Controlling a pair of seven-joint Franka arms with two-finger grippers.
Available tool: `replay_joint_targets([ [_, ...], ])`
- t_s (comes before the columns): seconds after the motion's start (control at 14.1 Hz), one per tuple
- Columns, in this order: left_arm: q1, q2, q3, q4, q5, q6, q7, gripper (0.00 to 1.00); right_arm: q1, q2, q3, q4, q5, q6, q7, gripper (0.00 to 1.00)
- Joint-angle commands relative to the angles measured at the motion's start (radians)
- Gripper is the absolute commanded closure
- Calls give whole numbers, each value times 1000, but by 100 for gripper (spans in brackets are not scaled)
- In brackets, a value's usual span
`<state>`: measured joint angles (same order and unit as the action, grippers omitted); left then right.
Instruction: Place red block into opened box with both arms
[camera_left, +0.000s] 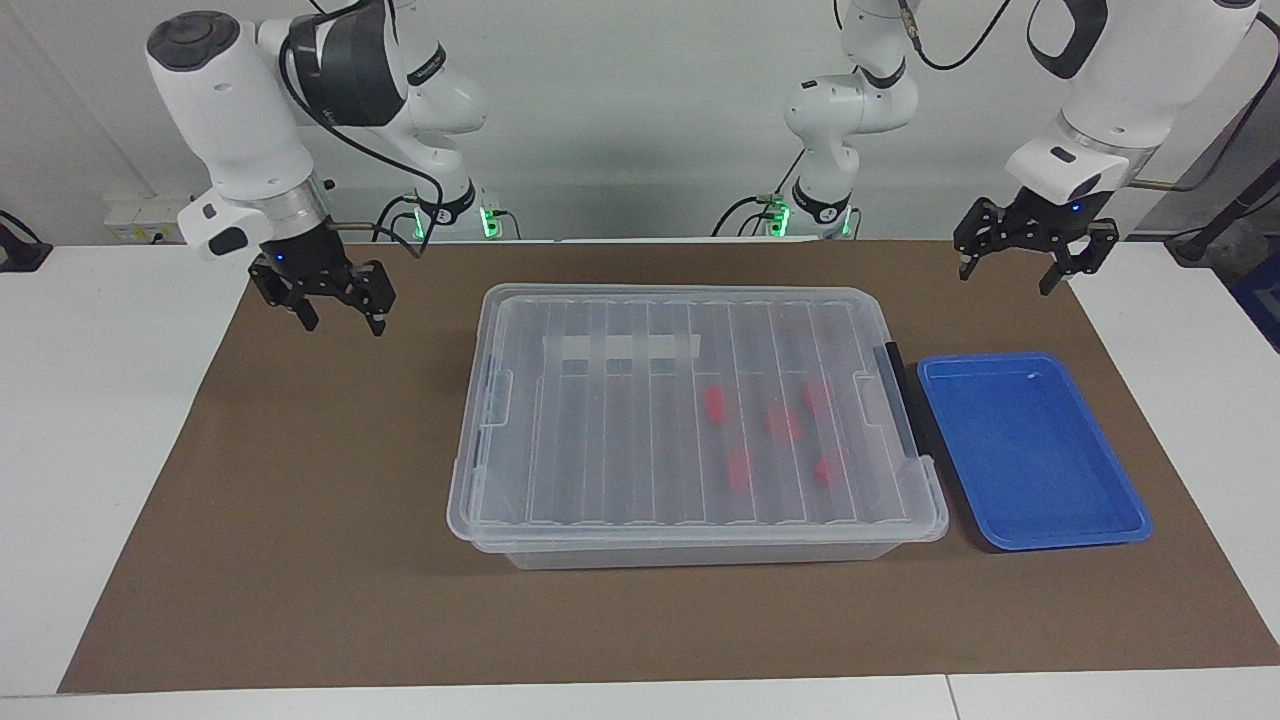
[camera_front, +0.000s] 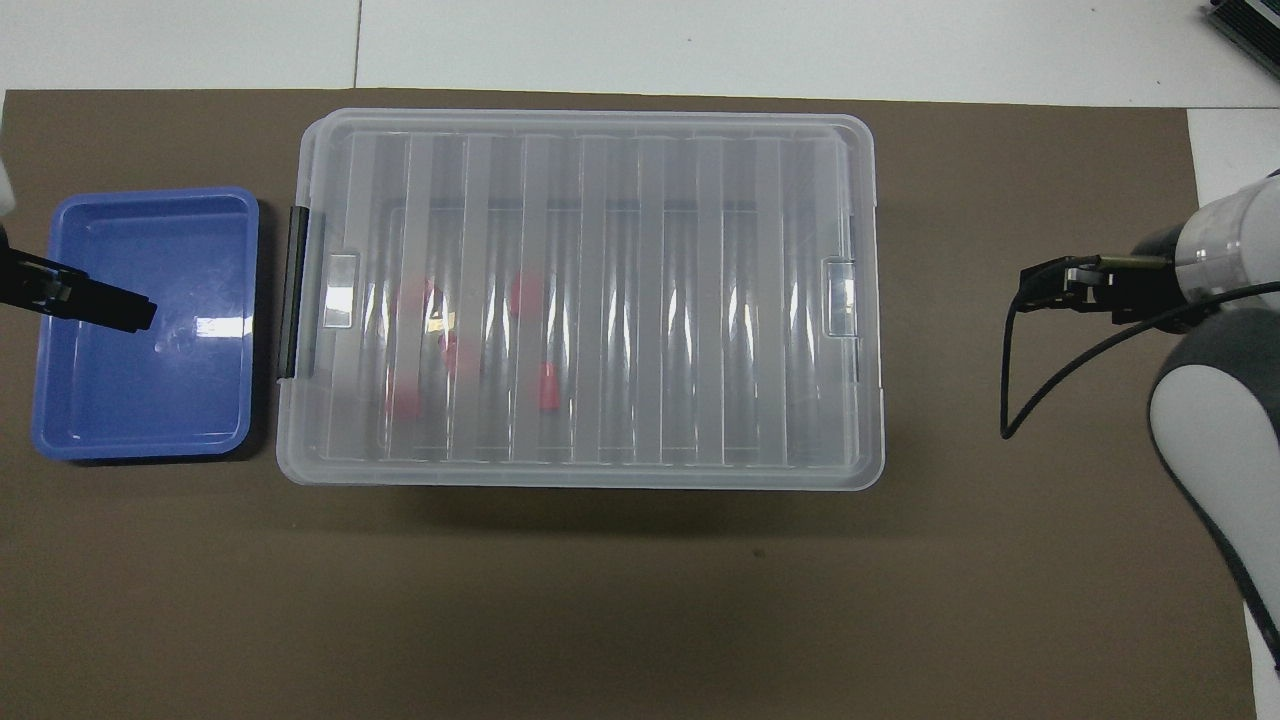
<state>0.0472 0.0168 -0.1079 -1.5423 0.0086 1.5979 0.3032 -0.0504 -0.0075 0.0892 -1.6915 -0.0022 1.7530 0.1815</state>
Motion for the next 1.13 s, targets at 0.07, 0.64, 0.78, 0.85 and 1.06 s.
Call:
replay_joint_targets([
  [0.07,8,-14,2,-18,-15,5,17,0,-13,30,6,154,-15,-156,12,0],
  [0.64,7,-14,2,-18,-15,5,19,0,3,23,7,159,-13,-253,12,0],
  [0.78,7,-14,1,-18,-15,5,17,0,4,6,7,133,-13,-242,13,0],
  [0.85,6,-12,2,-18,-15,5,17,0,4,3,7,128,-13,-241,13,0],
  [1.06,8,-14,2,-18,-15,5,17,0,7,-2,9,119,-15,-238,16,0],
])
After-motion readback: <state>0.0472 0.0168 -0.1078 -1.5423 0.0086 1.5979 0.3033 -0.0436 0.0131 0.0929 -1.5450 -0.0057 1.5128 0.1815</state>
